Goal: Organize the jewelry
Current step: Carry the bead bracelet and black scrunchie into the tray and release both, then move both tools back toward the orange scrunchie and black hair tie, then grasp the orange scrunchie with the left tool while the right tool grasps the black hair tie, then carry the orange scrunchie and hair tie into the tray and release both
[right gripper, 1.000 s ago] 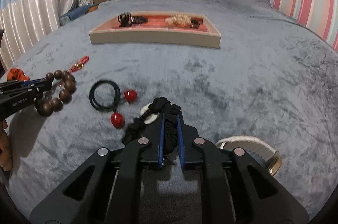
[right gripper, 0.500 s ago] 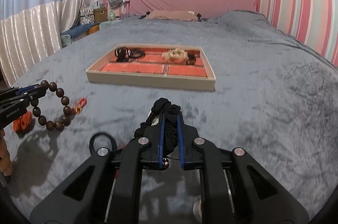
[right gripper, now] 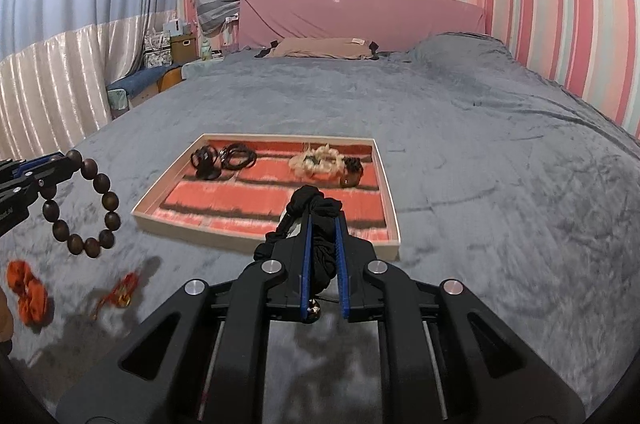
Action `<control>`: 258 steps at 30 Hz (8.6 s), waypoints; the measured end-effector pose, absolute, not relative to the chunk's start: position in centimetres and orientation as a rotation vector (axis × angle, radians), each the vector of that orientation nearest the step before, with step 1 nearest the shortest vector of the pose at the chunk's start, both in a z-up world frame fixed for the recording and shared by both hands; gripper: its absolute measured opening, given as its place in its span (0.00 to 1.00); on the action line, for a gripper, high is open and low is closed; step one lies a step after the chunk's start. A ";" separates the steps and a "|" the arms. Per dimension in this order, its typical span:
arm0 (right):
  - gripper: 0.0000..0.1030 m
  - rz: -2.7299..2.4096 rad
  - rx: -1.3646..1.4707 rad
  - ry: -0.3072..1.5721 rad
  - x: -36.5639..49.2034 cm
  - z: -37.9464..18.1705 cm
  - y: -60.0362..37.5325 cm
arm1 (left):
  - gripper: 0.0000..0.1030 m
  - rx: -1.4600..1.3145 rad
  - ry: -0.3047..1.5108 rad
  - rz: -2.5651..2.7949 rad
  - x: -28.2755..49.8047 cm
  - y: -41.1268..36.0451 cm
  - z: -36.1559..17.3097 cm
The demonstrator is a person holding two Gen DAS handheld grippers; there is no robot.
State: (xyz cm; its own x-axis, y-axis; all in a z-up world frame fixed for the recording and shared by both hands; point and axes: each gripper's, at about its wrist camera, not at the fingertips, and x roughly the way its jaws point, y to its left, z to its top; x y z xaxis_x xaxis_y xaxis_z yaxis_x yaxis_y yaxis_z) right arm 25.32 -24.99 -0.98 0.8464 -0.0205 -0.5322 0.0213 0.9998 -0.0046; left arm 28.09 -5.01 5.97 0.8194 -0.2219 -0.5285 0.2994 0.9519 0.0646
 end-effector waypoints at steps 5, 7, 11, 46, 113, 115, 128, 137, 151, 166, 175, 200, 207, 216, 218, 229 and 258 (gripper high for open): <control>0.11 -0.019 0.009 0.573 29.5 -0.8 -25.5 | 0.19 0.165 0.548 -0.281 31.4 -7.1 6.3; 0.11 -0.021 -0.001 0.581 31.2 -0.8 -25.6 | 0.19 0.150 0.566 -0.288 33.3 -7.8 6.2; 0.11 -0.032 -0.024 0.606 34.6 -1.2 -25.7 | 0.19 0.141 0.600 -0.291 36.7 -9.0 5.5; 0.52 -0.089 -0.065 0.868 47.0 -11.0 -26.9 | 0.23 0.112 0.817 -0.160 48.6 -9.3 -5.0; 0.95 -0.102 0.026 0.673 16.8 -8.0 -16.7 | 0.82 0.051 0.669 0.006 18.2 9.9 -1.6; 0.93 -0.106 0.024 0.689 17.1 -8.4 -16.6 | 0.82 0.044 0.691 0.001 18.2 10.2 -2.4; 0.80 -0.099 0.003 0.782 18.2 -10.4 -16.2 | 0.82 0.041 0.773 -0.052 18.0 10.8 -5.0; 0.68 -0.082 0.003 0.849 19.1 -11.8 -16.1 | 0.81 0.015 0.818 -0.097 18.8 11.0 -5.9; 0.32 -0.030 -0.003 0.878 19.8 -12.2 -15.4 | 0.28 -0.017 0.844 -0.170 20.2 10.6 -6.3; 0.19 -0.035 0.055 0.813 19.0 -10.9 -16.1 | 0.17 -0.013 0.819 -0.162 20.7 10.6 -5.8; 0.19 -0.021 0.064 0.765 19.4 -9.4 -16.9 | 0.16 -0.014 0.773 -0.159 20.8 9.8 -4.1; 0.19 -0.057 0.032 0.639 27.8 -1.7 -23.3 | 0.15 0.053 0.642 -0.246 28.2 -3.3 4.5; 0.19 -0.069 -0.007 0.644 31.0 -1.2 -24.8 | 0.15 0.046 0.685 -0.245 32.5 -7.8 4.3; 0.19 -0.078 -0.021 0.708 36.4 -3.2 -27.1 | 0.15 0.018 0.777 -0.199 38.6 -10.2 1.8; 0.19 -0.085 -0.031 0.728 37.6 -4.2 -27.4 | 0.15 0.032 0.800 -0.186 39.7 -10.7 0.7; 0.19 -0.075 0.020 0.860 41.7 -9.5 -29.0 | 0.15 0.025 0.901 -0.138 43.7 -11.0 -4.0; 0.91 -0.044 -0.020 0.733 37.6 -4.2 -28.0 | 0.59 0.094 0.770 -0.120 39.8 -11.0 1.0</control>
State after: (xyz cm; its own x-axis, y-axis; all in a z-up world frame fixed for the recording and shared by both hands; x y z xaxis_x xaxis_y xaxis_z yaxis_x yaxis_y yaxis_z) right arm 37.60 -27.99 -4.22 0.7424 -0.0471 -0.6683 0.0330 0.9989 -0.0337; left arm 39.84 -11.02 0.99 0.7118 -0.0732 -0.6986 0.1421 0.9890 0.0411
